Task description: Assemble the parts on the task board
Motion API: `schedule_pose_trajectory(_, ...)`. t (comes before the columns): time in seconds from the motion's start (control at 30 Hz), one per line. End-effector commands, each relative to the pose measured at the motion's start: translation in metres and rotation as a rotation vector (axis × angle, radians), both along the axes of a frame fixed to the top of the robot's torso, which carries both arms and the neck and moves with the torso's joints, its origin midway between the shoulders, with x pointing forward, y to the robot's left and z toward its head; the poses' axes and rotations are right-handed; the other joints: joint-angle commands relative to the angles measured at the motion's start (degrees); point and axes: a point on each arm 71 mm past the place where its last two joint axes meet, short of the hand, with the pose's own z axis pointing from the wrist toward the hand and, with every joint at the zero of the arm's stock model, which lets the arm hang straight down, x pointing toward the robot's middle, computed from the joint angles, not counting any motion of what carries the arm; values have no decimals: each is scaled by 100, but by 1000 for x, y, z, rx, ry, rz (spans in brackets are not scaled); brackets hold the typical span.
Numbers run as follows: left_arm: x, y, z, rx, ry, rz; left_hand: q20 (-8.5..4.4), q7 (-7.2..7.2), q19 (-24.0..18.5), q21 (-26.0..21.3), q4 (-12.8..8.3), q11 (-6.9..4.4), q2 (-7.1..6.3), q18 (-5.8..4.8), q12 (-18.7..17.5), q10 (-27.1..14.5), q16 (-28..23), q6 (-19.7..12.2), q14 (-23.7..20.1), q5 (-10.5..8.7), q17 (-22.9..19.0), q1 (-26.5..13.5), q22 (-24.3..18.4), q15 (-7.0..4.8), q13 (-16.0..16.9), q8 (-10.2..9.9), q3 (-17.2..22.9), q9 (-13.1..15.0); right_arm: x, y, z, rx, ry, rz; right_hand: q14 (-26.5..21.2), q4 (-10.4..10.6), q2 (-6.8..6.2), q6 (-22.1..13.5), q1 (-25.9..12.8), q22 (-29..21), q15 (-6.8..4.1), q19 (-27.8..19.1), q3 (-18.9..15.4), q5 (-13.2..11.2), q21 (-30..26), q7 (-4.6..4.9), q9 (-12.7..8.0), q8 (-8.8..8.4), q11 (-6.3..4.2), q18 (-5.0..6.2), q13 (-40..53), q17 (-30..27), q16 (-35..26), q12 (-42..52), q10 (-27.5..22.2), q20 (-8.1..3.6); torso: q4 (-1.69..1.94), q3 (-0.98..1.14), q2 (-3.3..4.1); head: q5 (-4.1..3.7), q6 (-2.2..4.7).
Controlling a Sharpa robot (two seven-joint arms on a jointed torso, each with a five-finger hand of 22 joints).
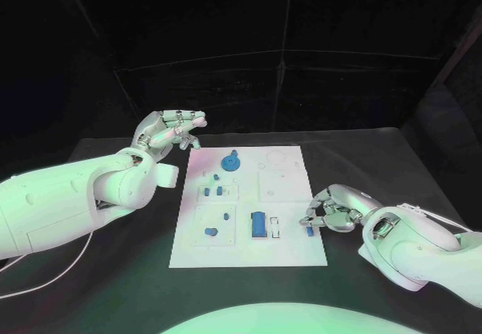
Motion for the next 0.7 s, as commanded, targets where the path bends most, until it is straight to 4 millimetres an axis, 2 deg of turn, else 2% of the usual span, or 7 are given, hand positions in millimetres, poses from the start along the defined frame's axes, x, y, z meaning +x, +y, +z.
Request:
schedule_pose_trajectory(0.03,0,-3,2,-10,-8,-12,-9,1,24,-26,-14,-17,-7,78,37,-41,40,-25,-31,14,-5,44,-7,-12,-6,36,-14,6,1,-5,0,-35,-12,10,341,2,41,28,50,994,46,188,-44,96,-40,9,-16,-43,27,-71,6,54,-43,-29,-12,41,-41,1,-7,-26,-6)
schedule_pose_trajectory(0.13,0,-3,2,-10,-8,-13,-9,1,24,-26,-14,-17,-7,78,37,-41,40,-25,-31,14,-5,44,-7,-12,-6,36,-14,6,3,-11,-3,-74,-1,-1,337,13,47,57,42,985,45,180,-68,150,-47,6,-25,-58,26,-68,-8,37,-53,-52,-20,43,-48,5,-6,-25,-5)
schedule_pose_trajectory(0.27,0,-3,1,-11,-8,-15,-9,1,24,-26,-14,-17,-7,78,37,-41,40,-25,-31,14,-5,44,-7,-12,-6,36,-14,6,5,-13,-6,-109,10,-5,334,37,45,86,13,978,44,175,-100,166,-53,2,-31,-68,24,-66,-17,24,-62,-68,-24,44,-36,2,-8,-39,-13)
schedule_pose_trajectory(0.53,0,-4,1,-12,-7,-18,-9,1,24,-26,-14,-17,-7,78,37,-41,40,-25,-31,14,-5,44,-7,-12,-6,36,-14,6,11,-5,-14,-150,32,9,332,64,37,106,-19,974,43,171,-137,153,-56,-1,-38,-83,22,-65,-14,19,-67,-66,-22,44,-19,6,0,-51,-17)
schedule_pose_trajectory(0.7,0,-4,1,-11,-6,-17,-9,1,24,-26,-14,-17,-7,78,37,-41,40,-25,-31,14,-5,44,-7,-12,-6,36,-14,6,13,-3,-19,-178,48,17,333,71,44,139,-20,974,41,171,-148,148,-58,-10,-37,-79,16,-64,-11,22,-67,-64,-19,43,-31,1,1,-30,-40)
